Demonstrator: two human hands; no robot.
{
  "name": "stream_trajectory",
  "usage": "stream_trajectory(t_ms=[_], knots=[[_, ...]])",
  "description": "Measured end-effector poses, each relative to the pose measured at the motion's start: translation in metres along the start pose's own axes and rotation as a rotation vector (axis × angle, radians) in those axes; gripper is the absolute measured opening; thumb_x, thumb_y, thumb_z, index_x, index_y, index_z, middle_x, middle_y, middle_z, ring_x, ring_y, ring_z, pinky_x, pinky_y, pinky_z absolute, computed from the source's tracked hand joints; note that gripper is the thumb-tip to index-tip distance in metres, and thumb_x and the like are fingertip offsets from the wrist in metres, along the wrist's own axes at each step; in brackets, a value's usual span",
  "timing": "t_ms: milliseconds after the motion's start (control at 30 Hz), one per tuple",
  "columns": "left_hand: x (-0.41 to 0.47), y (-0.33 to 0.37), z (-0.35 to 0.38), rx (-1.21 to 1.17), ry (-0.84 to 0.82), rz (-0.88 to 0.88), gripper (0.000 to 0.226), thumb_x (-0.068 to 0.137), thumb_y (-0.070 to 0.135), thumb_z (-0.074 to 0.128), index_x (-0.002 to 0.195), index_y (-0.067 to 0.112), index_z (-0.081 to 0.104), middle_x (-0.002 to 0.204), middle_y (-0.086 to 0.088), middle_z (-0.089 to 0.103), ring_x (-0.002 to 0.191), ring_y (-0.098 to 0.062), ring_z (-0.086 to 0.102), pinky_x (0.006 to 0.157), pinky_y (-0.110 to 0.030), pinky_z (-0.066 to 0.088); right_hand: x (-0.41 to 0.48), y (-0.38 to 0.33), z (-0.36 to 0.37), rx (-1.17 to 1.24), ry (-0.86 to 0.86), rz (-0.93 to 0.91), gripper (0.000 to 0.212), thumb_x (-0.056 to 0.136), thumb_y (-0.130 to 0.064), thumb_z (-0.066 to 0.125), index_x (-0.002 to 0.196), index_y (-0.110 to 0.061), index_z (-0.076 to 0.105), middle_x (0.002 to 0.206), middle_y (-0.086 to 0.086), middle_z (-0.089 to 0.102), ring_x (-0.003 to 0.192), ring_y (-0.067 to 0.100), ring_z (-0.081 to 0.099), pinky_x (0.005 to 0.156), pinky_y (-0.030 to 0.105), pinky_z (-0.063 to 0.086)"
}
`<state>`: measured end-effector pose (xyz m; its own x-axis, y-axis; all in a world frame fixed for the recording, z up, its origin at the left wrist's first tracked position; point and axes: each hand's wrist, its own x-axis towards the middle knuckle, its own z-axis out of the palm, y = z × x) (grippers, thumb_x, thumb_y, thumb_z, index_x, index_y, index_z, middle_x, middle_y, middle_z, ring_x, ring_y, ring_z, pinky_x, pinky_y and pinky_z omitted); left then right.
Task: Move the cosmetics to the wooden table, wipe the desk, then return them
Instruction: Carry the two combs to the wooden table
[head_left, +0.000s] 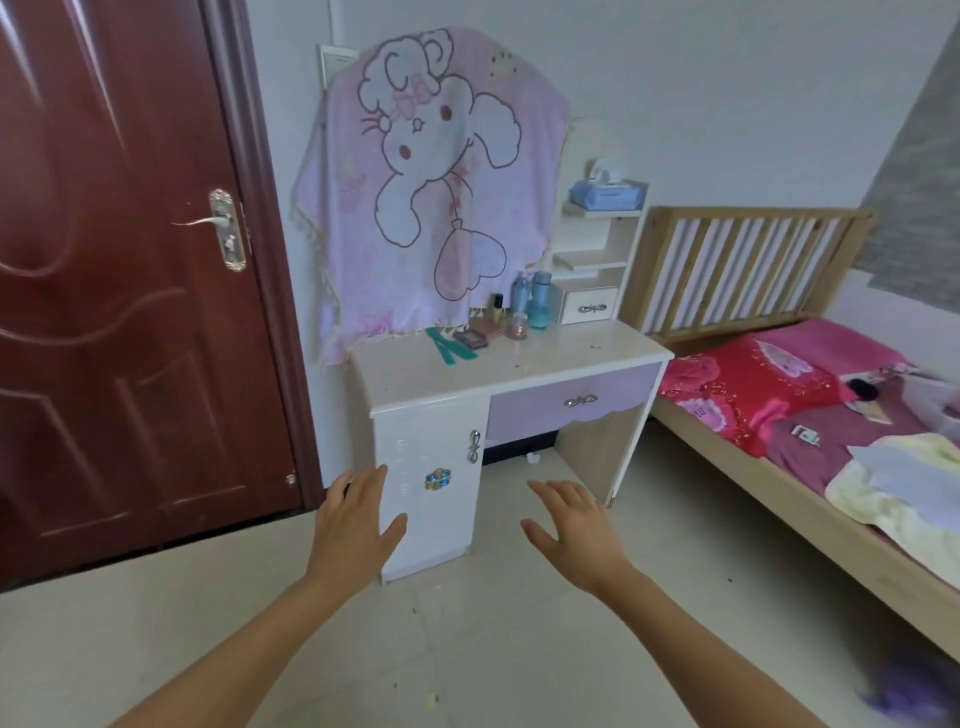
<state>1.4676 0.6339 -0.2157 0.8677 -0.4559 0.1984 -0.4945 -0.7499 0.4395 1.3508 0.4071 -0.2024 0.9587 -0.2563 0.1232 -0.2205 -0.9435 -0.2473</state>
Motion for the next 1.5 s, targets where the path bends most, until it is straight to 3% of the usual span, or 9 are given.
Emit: stream_trajectory(t_ms=[133,333,533,667,800,967,1100,1233,1500], knots=[[0.06,-0.01,0.028,-0.024,0.028,-0.08,0.06,0.091,0.036,0.049,0.141,0.01,0.029,0.147,-0.004,0.032,0.138,-0.029,0.017,0.11,-0.039,0.021,0.066,0.028,0.004,0.05,-0.012,0.027,0.052,0.094,-0.042,0.039,0.141,-0.021,0.029,0.142,0.001,0.037,0.134,0.018,0.026,0.109,0.032,0.022],[0.144,-0.002,0.083,-0.112,-0.039,-0.178,0.056,0.09,0.03,0.051,0.139,0.008,0.033,0.144,-0.009,0.037,0.135,-0.029,0.022,0.11,-0.036,0.024,0.139,0.083,0.01,0.015,-0.128,0.092,0.05,0.095,-0.041,0.038,0.141,-0.024,0.028,0.143,-0.001,0.037,0.134,0.017,0.025,0.109,0.032,0.021],[0.195,0.043,0.137,-0.152,-0.156,-0.178,0.081,0.076,0.061,0.024,0.14,0.012,0.029,0.146,-0.005,0.034,0.136,-0.027,0.021,0.108,-0.037,0.025,0.187,0.139,0.016,0.025,-0.212,0.15,0.05,0.095,-0.046,0.033,0.14,-0.026,0.029,0.143,-0.003,0.037,0.134,0.017,0.025,0.106,0.032,0.022],[0.237,0.061,0.173,-0.127,-0.196,-0.198,0.076,0.079,0.058,0.02,0.141,0.014,0.026,0.148,-0.002,0.029,0.138,-0.023,0.016,0.11,-0.036,0.024,0.236,0.173,0.022,0.057,-0.258,0.133,0.097,0.065,-0.08,0.002,0.139,-0.025,0.031,0.141,-0.002,0.04,0.133,0.017,0.028,0.107,0.033,0.024],[0.304,0.073,0.193,-0.116,-0.123,-0.247,0.057,0.094,0.04,0.038,0.142,0.014,0.023,0.15,-0.004,0.026,0.139,-0.022,0.014,0.111,-0.034,0.021,0.302,0.212,0.02,0.087,-0.236,0.087,0.072,0.083,-0.065,0.018,0.14,-0.023,0.03,0.141,0.002,0.041,0.132,0.02,0.03,0.107,0.033,0.025],[0.372,0.095,0.208,-0.116,-0.056,-0.337,0.056,0.094,0.036,0.04,0.143,0.013,0.022,0.15,-0.004,0.026,0.139,-0.022,0.014,0.112,-0.034,0.019,0.378,0.255,0.017,0.067,-0.262,-0.022,0.136,0.035,-0.089,-0.027,0.14,-0.024,0.03,0.138,0.003,0.044,0.13,0.02,0.033,0.102,0.03,0.028],[0.394,0.098,0.225,-0.135,-0.031,-0.43,0.057,0.094,0.035,0.041,0.143,0.013,0.023,0.149,-0.004,0.027,0.138,-0.021,0.015,0.111,-0.032,0.02,0.427,0.256,0.032,0.052,-0.368,-0.117,0.099,0.068,-0.084,0.001,0.141,-0.023,0.026,0.14,0.002,0.041,0.132,0.017,0.03,0.104,0.031,0.026],[0.398,0.082,0.235,-0.116,-0.03,-0.523,0.062,0.089,0.045,0.034,0.141,0.011,0.028,0.146,-0.005,0.034,0.136,-0.022,0.022,0.108,-0.032,0.025,0.462,0.241,0.068,0.068,-0.461,-0.202,0.053,0.093,-0.046,0.031,0.141,-0.024,0.027,0.14,0.002,0.041,0.131,0.018,0.03,0.103,0.03,0.026],[0.476,0.02,0.239,-0.201,0.069,-0.582,0.048,0.093,0.025,0.047,0.136,0.009,0.036,0.142,-0.008,0.039,0.131,-0.023,0.032,0.107,-0.031,0.028,0.551,0.206,0.115,0.095,-0.475,-0.242,0.048,0.095,-0.036,0.039,0.14,-0.024,0.029,0.137,0.003,0.043,0.127,0.02,0.034,0.102,0.029,0.028]])
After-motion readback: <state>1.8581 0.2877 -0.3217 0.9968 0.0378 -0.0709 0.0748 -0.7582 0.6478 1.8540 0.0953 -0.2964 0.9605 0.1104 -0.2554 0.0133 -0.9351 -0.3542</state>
